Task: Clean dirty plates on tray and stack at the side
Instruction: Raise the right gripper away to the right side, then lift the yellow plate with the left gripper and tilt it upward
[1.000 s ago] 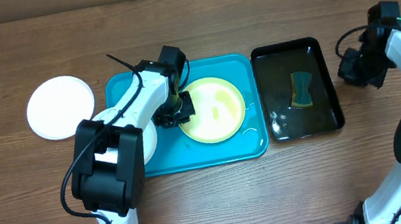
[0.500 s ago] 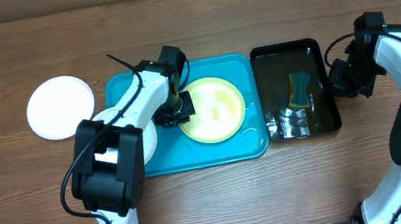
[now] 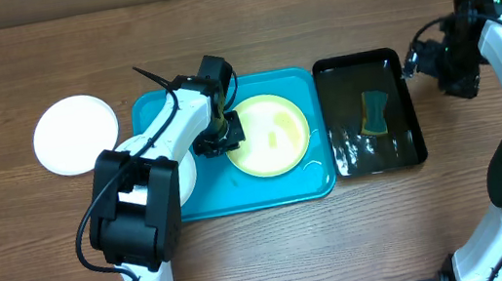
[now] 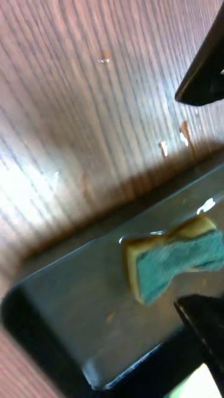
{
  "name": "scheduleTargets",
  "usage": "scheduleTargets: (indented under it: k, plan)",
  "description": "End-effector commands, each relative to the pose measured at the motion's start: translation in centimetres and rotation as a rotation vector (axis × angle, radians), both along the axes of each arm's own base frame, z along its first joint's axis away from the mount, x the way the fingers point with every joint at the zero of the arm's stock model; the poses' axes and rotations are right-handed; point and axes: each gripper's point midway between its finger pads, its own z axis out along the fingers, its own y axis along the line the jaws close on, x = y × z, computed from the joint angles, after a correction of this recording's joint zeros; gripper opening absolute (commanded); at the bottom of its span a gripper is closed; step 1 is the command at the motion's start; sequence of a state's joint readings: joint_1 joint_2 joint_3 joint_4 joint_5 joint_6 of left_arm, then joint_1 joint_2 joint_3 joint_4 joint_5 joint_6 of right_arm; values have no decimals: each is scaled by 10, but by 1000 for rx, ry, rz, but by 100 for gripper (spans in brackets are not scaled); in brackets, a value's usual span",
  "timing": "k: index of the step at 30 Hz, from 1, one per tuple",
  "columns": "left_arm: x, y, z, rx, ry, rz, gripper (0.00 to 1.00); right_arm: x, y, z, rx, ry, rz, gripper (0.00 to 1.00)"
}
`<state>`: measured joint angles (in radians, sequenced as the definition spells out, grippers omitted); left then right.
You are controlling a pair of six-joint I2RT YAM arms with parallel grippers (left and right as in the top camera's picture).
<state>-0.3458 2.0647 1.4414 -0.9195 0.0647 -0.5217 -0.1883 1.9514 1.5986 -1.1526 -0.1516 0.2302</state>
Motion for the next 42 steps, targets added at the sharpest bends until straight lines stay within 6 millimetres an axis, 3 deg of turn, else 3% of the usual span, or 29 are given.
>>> scheduleTargets:
  k: [1,6,9,14,19,26,35,42]
  plan:
    - [-7,2,-12,28,30,-13,4,2,1,6,4,-15,3,100]
    - [-9,10,-9,20,51,8,4,2,1,6,4,-17,3,100]
    - [-3,3,1,-111,59,-25,4,3,1,6,4,-19,3,100]
    - [13,2,37,-260,43,7,4,3,1,6,3,-19,3,100]
    - [28,10,77,-231,-13,-19,4,3,1,6,3,-19,3,100]
    - [44,1,118,-242,-80,-39,4,3,1,6,3,-19,3,100]
    - [52,-23,128,-225,-138,-38,4,3,1,6,3,-19,3,100]
    - [53,-56,135,-135,-224,-105,4,3,1,6,3,-19,3,100]
